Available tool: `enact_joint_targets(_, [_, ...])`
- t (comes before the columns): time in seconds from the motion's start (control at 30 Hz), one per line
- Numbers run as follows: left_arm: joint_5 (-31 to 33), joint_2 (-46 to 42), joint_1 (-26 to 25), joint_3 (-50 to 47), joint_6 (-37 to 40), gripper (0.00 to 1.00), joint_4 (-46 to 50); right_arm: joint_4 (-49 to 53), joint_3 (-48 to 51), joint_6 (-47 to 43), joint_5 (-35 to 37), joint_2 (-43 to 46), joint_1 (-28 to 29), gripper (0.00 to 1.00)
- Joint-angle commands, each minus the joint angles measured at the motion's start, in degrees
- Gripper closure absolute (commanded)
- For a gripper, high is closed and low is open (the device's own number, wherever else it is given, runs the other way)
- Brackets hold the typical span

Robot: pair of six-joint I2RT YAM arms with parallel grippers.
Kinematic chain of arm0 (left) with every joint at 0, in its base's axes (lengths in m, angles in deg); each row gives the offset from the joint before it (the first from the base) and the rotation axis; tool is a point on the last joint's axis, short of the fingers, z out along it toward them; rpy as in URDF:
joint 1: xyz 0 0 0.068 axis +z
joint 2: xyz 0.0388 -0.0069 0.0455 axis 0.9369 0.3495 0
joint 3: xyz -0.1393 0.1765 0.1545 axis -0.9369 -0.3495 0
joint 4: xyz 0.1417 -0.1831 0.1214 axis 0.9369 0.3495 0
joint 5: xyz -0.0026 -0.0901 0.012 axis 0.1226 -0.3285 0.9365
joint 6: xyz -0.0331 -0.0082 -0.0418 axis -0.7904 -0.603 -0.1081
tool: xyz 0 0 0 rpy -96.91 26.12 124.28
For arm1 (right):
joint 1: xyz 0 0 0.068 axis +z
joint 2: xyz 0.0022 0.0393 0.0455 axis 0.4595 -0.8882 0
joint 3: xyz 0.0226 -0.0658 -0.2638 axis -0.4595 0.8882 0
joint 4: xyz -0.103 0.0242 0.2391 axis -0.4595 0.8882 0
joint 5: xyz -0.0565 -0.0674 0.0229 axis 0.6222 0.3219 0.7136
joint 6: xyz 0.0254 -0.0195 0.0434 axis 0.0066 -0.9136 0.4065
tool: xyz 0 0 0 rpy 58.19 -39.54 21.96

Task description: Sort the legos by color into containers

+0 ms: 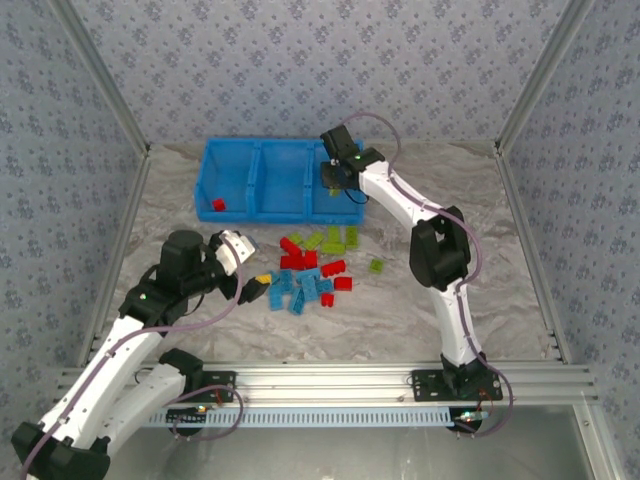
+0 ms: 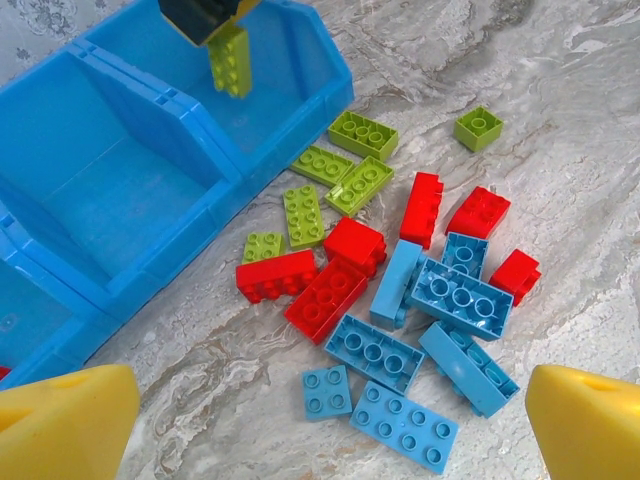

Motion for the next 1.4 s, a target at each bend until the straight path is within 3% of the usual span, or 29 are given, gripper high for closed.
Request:
enact_joint_targets(0.0, [0.44,0.27,-0.10,-0.14,0.72,0.01,-1.38,2.98,-1.74,-0.66,-2.09,4.51,0.50,0.61])
enact_joint_targets(0.17, [0.54,1.61,-0.15,0.13,-3.14,0.01,-2.55,2.34,3.76,-1.54,-2.20,12.51,1.15,0.53])
enact_joint_targets(0.27, [3.11,3.63,-0.15,2.49,-10.25,0.01,-2.58,3.13,8.65,-1.97,-3.45,19.46,1.81,0.52])
enact_joint_targets(0.37, [10.64,7.16,-0.66,8.20,-25.87,0.02,1.02,4.38,16.33,-3.05,-4.01,27.92,4.01,0.48])
enact_joint_targets(0.5, [17.46,12.34,-2.98,14.05,-51.52,0.14,10.22,9.26,26.70,-2.58,-1.63,38.73,8.15,0.36])
enact_joint_targets(0.63, [18.91,15.32,-12.05,14.00,-68.02,0.19,10.89,17.33,34.35,1.60,1.57,47.02,10.83,0.30])
enact_joint_targets(0.8, [24.63,24.51,-23.16,16.50,-81.69,0.20,15.41,22.83,41.76,8.37,6.56,55.69,11.53,0.24])
enact_joint_targets(1.0, [23.63,36.27,-26.61,17.13,-83.84,0.25,9.95,18.90,48.08,12.68,7.14,61.97,10.68,0.17])
enact_joint_targets(1.37, [22.66,50.72,-26.92,19.24,-83.20,0.31,1.05,19.56,47.70,12.63,7.67,61.06,10.34,0.14])
